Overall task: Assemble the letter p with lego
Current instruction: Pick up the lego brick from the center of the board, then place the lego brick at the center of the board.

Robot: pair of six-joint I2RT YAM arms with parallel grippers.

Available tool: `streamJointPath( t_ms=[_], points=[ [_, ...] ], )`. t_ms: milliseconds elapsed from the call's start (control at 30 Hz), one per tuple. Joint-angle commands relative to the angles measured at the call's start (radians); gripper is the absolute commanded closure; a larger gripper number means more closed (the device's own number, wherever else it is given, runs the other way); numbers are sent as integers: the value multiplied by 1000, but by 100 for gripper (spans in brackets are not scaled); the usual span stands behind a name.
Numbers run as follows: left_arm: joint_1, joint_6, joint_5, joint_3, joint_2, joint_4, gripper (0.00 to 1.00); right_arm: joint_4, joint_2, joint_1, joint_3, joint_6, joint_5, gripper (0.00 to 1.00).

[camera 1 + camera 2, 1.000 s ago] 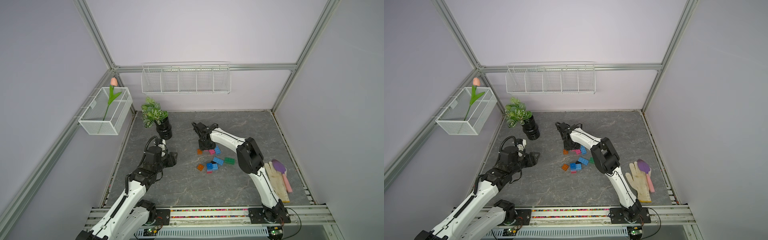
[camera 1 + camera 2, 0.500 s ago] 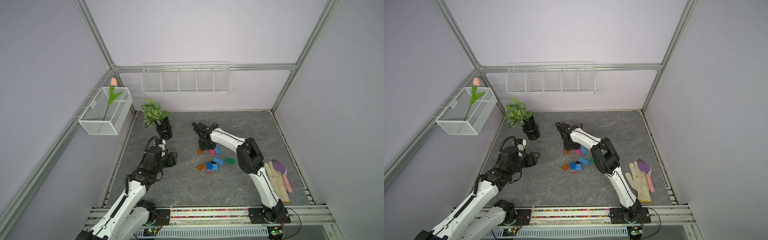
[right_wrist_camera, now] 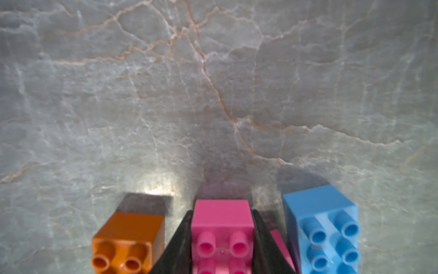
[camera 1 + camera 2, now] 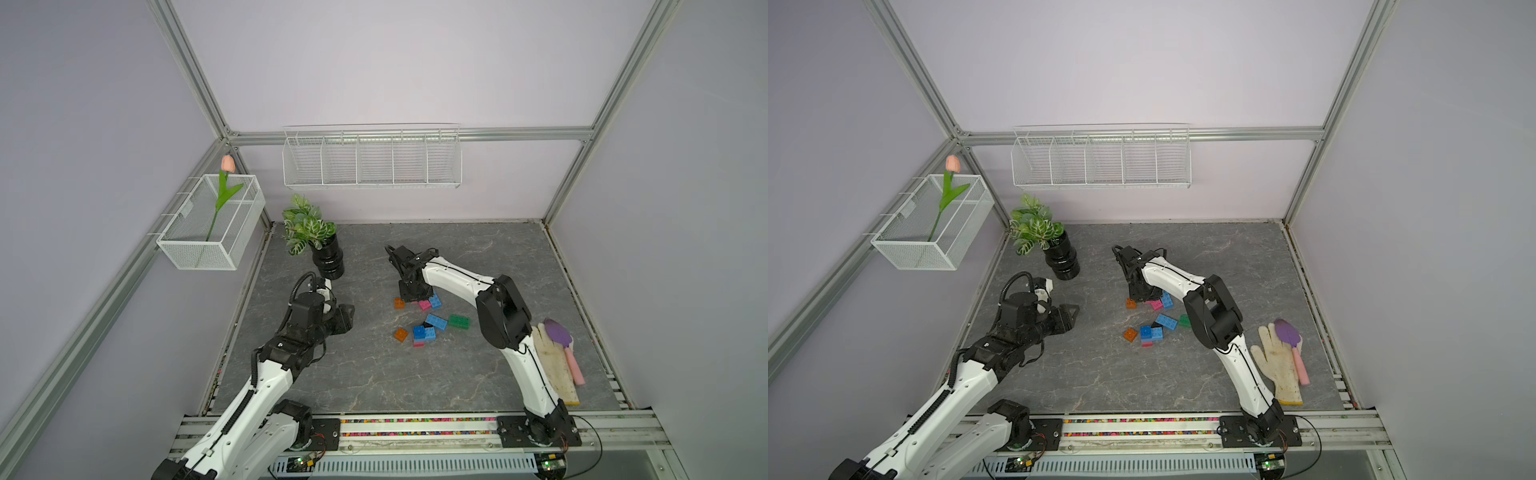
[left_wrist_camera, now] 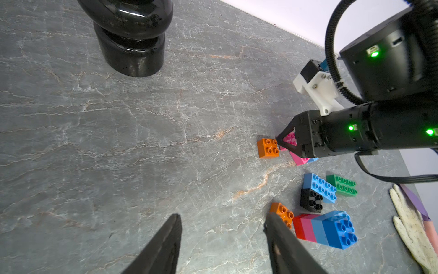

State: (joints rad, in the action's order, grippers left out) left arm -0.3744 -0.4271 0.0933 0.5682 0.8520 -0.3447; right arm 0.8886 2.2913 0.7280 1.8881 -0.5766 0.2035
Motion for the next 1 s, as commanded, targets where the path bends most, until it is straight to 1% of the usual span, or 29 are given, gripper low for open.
streamJointPath(
  t_ms=[0,67,133,233,267,367,433,467,600,700,833,967],
  points=[
    [-30,10,13,18,12,31,48,-11,-123,-4,-38,-7,-11,75],
    [-73,11,5,34,30,44,55,-18,-173,-4,-67,1,-16,76],
    [-114,14,-3,52,50,54,67,-23,-222,-4,-102,10,-17,75],
    [-134,6,-7,68,79,62,84,-31,-298,-6,-177,20,-3,75],
    [-135,4,-4,70,84,65,88,-32,-326,-8,-213,21,9,75],
    [-148,5,27,68,92,84,92,-45,-409,-23,-329,27,30,75],
    [-163,11,54,71,99,96,98,-61,-463,-44,-416,27,36,75],
    [-172,15,68,73,103,102,100,-72,-490,-57,-467,26,39,75],
    [-222,45,108,93,128,109,100,-128,-590,-127,-652,13,35,76],
    [-268,71,136,123,165,101,100,-171,-651,-187,-756,8,29,76],
    [-323,86,186,157,225,120,100,-209,-690,-258,-824,16,27,76],
    [-356,105,246,190,304,141,100,-250,-666,-314,-849,33,16,76]
  ],
)
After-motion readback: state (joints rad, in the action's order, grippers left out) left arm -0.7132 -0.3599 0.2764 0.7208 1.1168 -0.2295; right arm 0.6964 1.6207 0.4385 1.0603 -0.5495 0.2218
